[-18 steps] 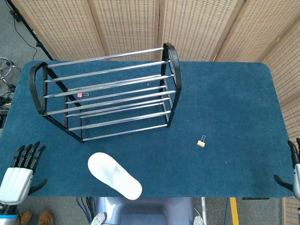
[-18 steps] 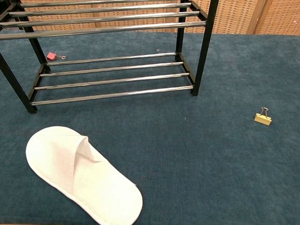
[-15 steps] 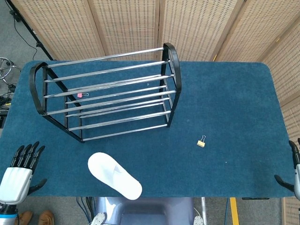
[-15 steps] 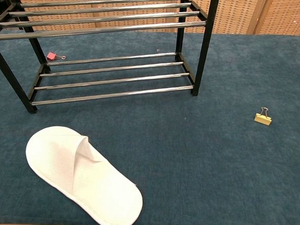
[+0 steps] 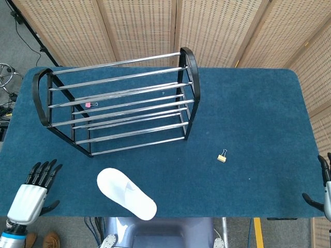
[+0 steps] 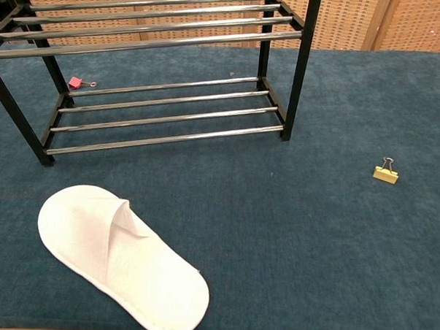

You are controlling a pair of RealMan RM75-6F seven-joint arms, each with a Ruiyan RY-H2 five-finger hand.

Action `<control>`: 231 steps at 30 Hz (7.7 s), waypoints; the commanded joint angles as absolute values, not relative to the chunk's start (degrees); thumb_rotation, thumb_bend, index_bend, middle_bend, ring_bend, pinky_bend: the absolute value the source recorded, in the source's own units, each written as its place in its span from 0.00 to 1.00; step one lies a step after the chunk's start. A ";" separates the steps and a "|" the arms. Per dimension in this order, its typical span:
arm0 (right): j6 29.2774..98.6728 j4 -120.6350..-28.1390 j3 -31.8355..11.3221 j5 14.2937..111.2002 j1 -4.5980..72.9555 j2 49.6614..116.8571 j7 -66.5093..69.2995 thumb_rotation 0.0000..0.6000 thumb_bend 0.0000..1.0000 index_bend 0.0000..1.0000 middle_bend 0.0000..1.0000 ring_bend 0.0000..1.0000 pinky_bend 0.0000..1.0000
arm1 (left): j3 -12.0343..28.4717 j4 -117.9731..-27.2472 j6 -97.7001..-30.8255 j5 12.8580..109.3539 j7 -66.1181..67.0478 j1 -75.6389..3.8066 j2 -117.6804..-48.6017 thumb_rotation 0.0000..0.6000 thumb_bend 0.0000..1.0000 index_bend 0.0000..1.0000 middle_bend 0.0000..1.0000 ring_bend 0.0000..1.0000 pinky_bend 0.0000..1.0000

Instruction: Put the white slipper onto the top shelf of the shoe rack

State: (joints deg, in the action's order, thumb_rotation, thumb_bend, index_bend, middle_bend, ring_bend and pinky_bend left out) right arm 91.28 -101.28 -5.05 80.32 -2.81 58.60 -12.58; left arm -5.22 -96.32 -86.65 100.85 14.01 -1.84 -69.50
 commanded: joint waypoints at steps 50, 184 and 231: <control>89.85 -101.29 -4.99 80.17 -2.52 57.41 -10.15 1.00 0.00 0.00 0.00 0.00 0.00 | 2.29 -100.05 -64.09 78.29 37.40 -20.09 -97.72 1.00 0.04 0.00 0.00 0.00 0.00; 87.97 -102.43 -4.40 78.85 -2.07 56.38 -9.33 1.00 0.00 0.00 0.00 0.00 0.00 | 11.49 -113.51 -69.29 93.78 41.31 -30.65 -84.01 1.00 0.44 0.64 0.54 0.51 0.59; 87.14 -101.64 -4.49 79.28 -1.80 55.53 -5.80 1.00 0.00 0.00 0.00 0.00 0.00 | 21.66 -97.89 -67.71 68.83 44.32 -40.62 -84.03 1.00 0.45 0.65 0.55 0.51 0.59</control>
State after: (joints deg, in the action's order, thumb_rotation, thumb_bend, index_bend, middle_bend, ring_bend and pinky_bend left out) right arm 87.17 -101.63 -4.49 79.30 -1.81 55.52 -5.80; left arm 21.51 -98.40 -67.38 69.60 44.22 -40.39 -83.73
